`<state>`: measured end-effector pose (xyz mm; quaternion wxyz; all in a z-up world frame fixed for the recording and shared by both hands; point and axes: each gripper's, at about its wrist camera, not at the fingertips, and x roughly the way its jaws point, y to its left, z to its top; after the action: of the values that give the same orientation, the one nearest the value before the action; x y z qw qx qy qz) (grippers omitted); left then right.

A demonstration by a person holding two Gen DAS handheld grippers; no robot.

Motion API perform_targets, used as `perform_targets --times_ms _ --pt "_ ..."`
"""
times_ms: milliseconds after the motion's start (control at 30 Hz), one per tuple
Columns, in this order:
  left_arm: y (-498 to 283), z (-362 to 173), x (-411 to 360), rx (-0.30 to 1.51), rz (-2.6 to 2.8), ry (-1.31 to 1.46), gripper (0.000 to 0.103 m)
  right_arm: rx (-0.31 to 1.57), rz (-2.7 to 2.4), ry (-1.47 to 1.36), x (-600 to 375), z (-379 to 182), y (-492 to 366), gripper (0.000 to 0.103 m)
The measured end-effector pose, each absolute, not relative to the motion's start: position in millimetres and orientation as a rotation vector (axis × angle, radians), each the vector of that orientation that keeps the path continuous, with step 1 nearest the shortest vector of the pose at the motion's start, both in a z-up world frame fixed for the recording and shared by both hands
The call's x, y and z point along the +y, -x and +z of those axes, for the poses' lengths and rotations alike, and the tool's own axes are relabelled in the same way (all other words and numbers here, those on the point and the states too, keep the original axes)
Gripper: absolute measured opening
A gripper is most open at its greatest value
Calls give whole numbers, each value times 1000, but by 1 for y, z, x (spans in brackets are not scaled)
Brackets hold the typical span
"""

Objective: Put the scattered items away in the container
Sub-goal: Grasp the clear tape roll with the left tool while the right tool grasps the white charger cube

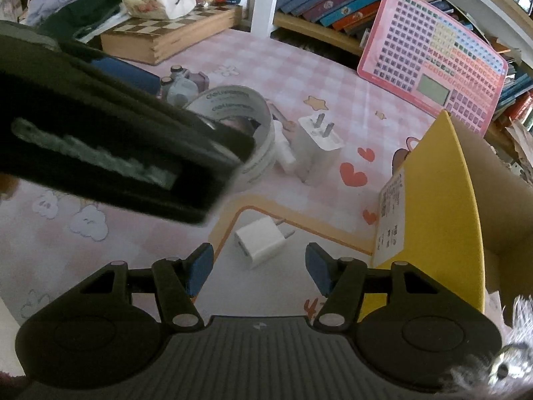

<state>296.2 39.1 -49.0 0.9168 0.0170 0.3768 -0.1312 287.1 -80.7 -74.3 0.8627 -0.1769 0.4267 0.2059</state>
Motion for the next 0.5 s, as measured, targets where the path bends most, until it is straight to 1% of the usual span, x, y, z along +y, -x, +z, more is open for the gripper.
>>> perform_targets --times_ms 200,267,300,367,467,500 --pt "-317 -67 36 823 -250 -60 92 907 439 366 -79 -80 -296 60" --pt "-322 -70 36 824 -239 -63 91 914 439 364 -79 -83 -300 58" --pt "-324 -71 36 824 -236 -61 91 920 439 361 -80 -84 -302 56" --pt "-327 -72 37 820 -228 -56 87 930 437 356 -80 -86 -304 50" --pt "-329 -72 39 816 -231 -49 86 934 445 336 -81 -87 -307 44" --pt "-328 -72 39 812 -233 -48 82 933 453 330 -80 -87 -308 39"
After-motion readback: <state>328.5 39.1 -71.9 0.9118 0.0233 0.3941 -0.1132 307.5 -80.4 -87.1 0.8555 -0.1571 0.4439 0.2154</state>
